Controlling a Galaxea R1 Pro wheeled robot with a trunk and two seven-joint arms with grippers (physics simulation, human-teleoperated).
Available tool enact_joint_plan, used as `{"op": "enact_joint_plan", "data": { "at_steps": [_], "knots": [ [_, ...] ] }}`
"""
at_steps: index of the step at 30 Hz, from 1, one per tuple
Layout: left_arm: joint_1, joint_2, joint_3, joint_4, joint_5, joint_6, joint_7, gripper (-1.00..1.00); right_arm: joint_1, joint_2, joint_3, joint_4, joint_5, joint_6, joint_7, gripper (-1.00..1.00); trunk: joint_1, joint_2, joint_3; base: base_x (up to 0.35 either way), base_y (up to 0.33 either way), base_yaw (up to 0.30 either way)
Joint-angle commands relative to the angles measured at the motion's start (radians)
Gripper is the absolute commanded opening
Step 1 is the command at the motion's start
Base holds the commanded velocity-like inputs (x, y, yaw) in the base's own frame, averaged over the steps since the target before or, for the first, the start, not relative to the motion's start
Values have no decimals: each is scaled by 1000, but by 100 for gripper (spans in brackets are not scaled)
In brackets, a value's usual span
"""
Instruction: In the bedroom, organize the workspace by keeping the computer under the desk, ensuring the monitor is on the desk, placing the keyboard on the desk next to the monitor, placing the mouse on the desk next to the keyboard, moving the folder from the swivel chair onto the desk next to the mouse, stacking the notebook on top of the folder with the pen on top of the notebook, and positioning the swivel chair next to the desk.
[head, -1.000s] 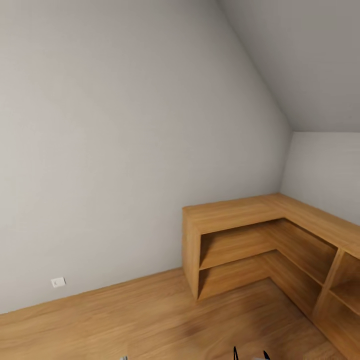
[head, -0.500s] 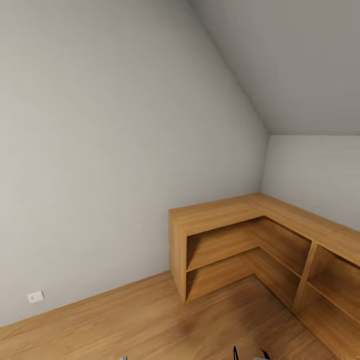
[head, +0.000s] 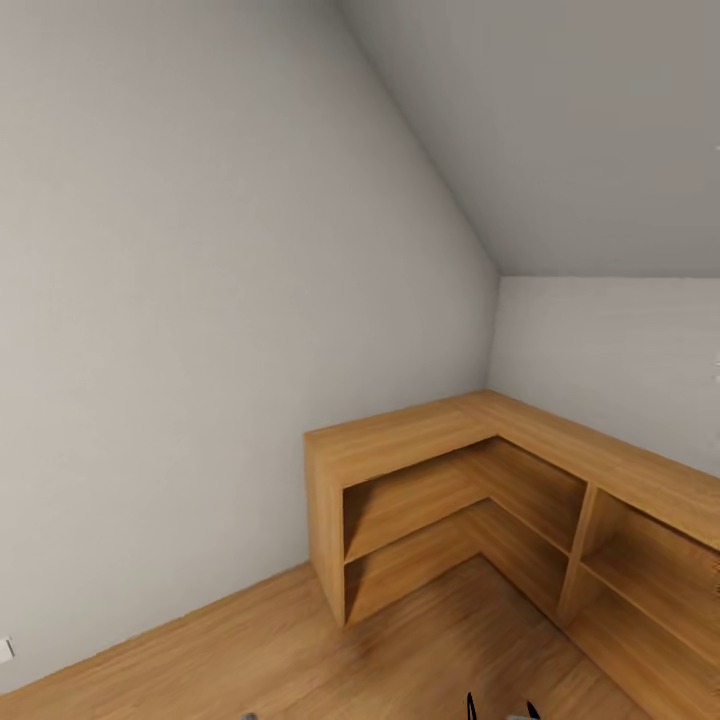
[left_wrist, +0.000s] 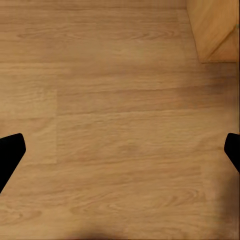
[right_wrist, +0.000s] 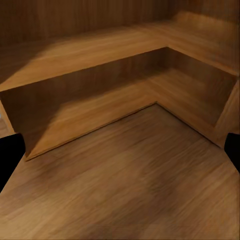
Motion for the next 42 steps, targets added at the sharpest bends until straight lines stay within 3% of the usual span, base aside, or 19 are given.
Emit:
{"op": "enact_joint_plan", "data": {
  "at_steps": [1, 14, 32, 42],
  "knots": [
    [-1, 1, -9, -2, 5, -3, 7, 100, -1, 0, 9, 1, -8, -3, -3, 100, 1, -1, 0, 325, 0, -212],
    [-1, 0, -9, -2, 5, -2, 7, 100, -1, 0, 9, 1, -8, -3, 0, 100, 1, -1, 16, 311, -87, -213],
    [-1, 0, -10, -2, 5, -2, 7, 100, -1, 0, 9, 1, -8, -3, 1, 100, 1, -1, 39, 19, -9, -215],
    [-1, 0, -10, -2, 5, -2, 7, 100, -1, 4, 11, 1, -8, -1, 1, 100, 1, -1, 48, 218, 72, -160]
  ]
}}
